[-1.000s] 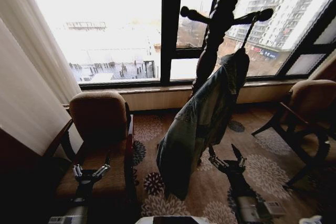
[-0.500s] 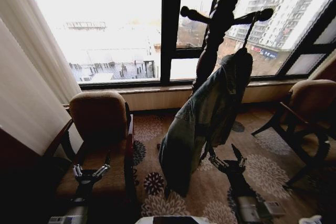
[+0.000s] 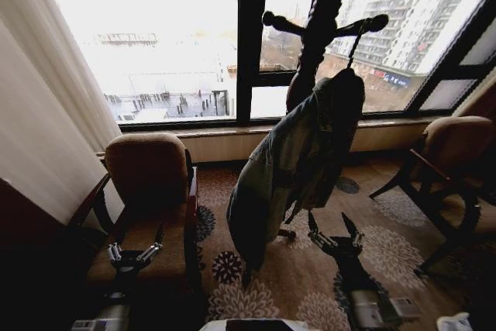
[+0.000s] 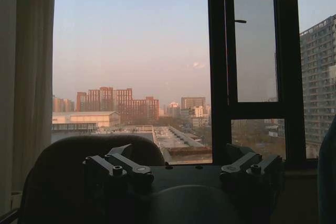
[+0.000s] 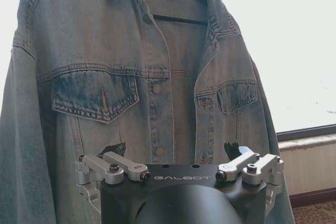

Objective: Pick up the clothes from the bed and hang them on the clothes hanger.

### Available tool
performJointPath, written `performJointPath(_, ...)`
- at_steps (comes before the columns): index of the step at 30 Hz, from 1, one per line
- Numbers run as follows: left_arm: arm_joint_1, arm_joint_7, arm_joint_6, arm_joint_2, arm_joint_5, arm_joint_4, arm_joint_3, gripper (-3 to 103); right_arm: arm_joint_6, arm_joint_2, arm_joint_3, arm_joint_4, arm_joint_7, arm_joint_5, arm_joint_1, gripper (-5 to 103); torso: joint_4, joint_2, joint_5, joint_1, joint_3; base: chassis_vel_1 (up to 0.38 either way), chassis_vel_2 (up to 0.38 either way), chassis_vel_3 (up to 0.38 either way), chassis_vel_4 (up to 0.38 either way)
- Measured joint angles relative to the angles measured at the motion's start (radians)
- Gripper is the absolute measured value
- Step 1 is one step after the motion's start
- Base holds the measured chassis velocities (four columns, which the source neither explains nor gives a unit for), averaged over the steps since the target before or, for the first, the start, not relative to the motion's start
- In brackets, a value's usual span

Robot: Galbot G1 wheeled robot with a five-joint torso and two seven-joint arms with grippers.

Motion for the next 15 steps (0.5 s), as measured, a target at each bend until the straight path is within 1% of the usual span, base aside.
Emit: performJointPath(15, 0.0, 0.0, 0.0, 0.0, 0.0, 0.0, 0.0, 100, 0.0, 0.0, 0.0, 0.0, 0.0, 0.0, 0.0, 100, 0.0, 0.0, 0.0, 0.0, 0.0, 0.009, -0.011, -0.015, 0.011)
